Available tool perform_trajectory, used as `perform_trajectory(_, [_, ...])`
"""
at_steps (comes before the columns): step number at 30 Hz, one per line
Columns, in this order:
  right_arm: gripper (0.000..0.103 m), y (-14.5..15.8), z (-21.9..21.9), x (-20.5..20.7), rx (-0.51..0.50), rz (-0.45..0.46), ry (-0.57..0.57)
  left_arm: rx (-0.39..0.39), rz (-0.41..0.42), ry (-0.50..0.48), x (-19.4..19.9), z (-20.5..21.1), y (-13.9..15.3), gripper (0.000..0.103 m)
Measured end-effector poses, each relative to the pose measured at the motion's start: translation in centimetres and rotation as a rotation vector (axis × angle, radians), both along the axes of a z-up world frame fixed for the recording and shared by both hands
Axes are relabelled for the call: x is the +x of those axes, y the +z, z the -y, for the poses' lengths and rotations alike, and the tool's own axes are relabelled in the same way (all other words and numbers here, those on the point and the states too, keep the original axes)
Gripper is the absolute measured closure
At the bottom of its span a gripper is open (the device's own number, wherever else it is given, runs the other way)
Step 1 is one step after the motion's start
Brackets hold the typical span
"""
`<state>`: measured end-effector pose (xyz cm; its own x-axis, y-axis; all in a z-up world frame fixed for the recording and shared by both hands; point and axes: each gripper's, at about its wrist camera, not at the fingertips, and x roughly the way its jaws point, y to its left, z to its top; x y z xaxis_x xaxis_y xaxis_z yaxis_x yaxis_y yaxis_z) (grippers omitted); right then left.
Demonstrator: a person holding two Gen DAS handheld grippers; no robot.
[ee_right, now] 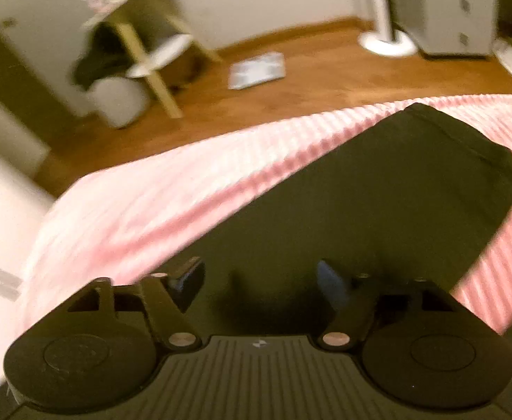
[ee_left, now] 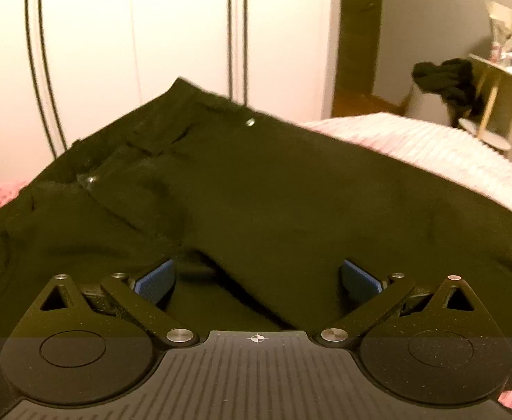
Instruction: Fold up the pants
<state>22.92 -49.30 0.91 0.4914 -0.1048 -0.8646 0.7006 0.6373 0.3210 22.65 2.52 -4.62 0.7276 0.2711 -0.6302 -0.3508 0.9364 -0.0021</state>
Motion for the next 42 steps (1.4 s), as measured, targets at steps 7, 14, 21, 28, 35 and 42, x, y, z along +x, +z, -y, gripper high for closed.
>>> perform_trajectory(7, [0.045,-3.4,2.1,7.3,-0.097,-0.181,-0.132,0.051,0.06,0.01,-0.6,1.0,-1.4,0.0])
perform_trajectory(14, [0.07,-4.9,3.0,8.3,-0.144,-0.249,-0.175,-0.06,0.102,0.04,-1.4,0.1,-2.0,0.0])
perform_trajectory(21, [0.102,-1.1,2.2,0.9,-0.177,0.047,-0.051,-0.123,0.133,0.044,-1.8,-0.7,-2.2,0.0])
perform_trajectory(28, [0.102,-1.7,-3.9,-17.9,-0.19,0.228,-0.081,-0.157,0.315,0.014,-4.4,-1.2,1.7,0.0])
perform_trajectory(35, [0.096,-5.9,-1.9,-24.0,-0.023,0.259,-0.208,-0.451,0.23,-0.2,1.2,-4.2,4.1,0.0])
perform_trajectory(42, [0.074,-7.2,0.5,-26.4,0.141,0.371,-0.276,-0.606,0.058,-0.265,12.2,-5.4,3.4,0.002])
